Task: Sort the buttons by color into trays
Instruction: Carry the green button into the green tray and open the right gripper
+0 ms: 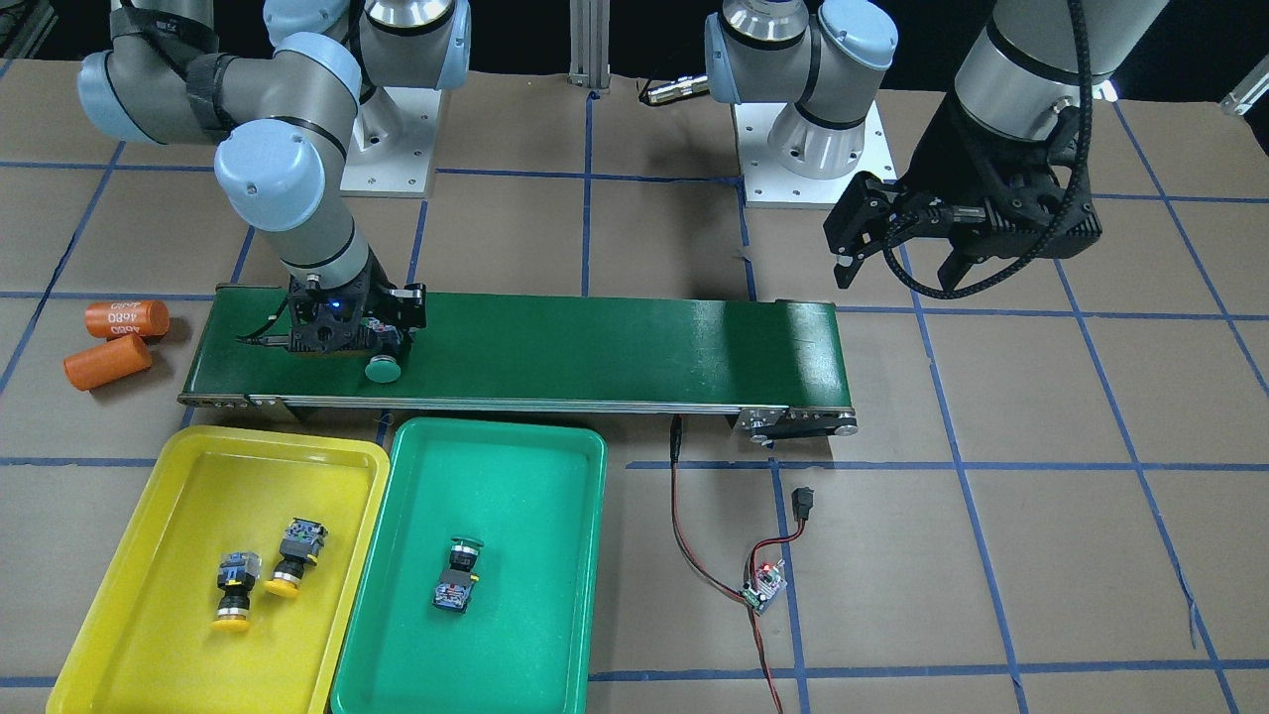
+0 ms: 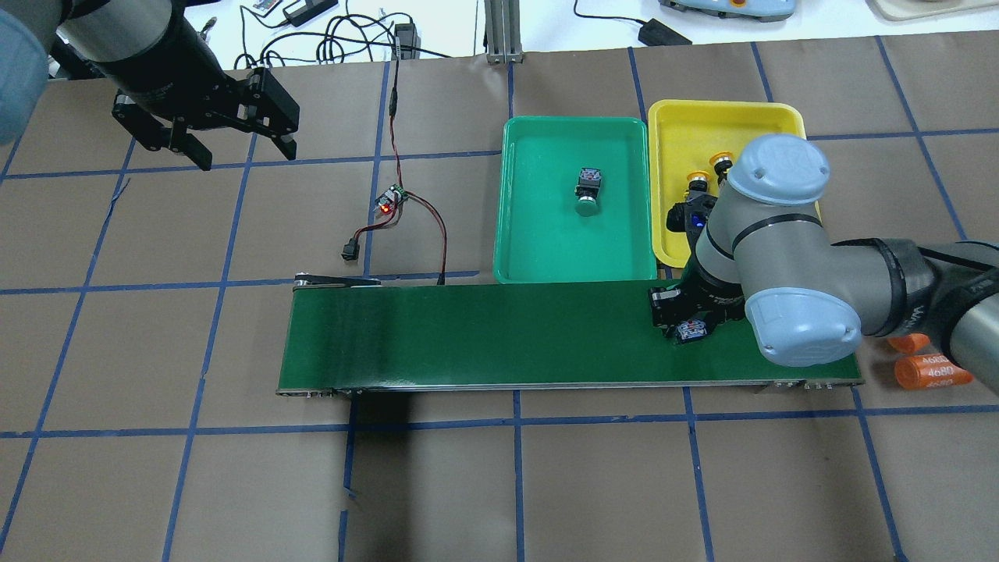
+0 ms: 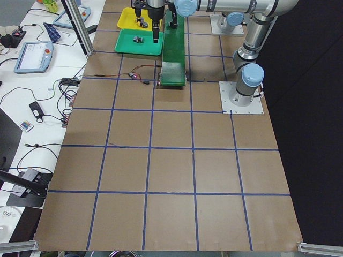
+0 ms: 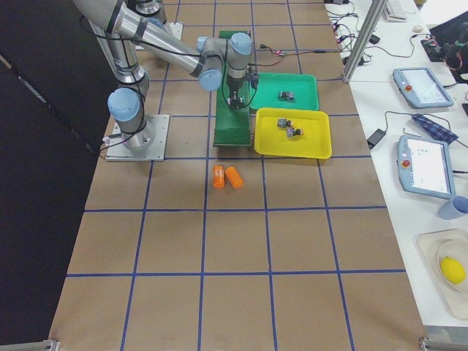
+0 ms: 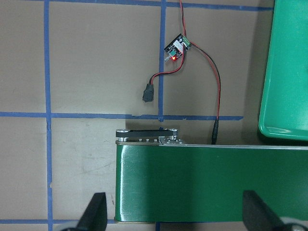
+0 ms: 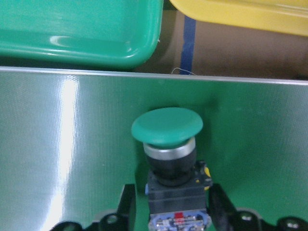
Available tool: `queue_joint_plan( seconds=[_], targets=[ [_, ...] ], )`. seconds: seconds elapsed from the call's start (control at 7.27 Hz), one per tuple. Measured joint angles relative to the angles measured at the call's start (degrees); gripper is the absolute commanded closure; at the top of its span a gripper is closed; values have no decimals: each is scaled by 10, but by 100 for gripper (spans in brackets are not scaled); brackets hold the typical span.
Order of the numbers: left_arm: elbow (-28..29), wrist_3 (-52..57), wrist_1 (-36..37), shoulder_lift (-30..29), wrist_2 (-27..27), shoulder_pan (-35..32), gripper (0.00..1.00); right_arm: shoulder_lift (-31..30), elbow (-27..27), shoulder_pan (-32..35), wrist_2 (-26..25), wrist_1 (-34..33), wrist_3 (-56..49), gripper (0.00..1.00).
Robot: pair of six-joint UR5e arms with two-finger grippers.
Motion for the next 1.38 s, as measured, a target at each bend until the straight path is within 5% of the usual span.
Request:
queue_joint_plan(
  seconds=[0.55, 0.96, 1.1, 1.24, 1.38],
  targets=[
    [0, 0, 0, 0, 0, 0, 0, 9, -51, 1, 6, -2, 8, 92],
    [0, 0, 0, 0, 0, 0, 0, 139, -209, 24, 8, 1, 54, 82],
    [0, 0, 0, 0, 0, 1, 0, 194, -270, 49, 3, 3, 66, 31],
    [0, 0, 0, 0, 0, 2, 0, 228, -302, 63, 0, 6, 68, 0],
    [0, 0, 0, 0, -1, 5, 0, 243, -314, 67, -3, 8, 65, 0]
  ],
)
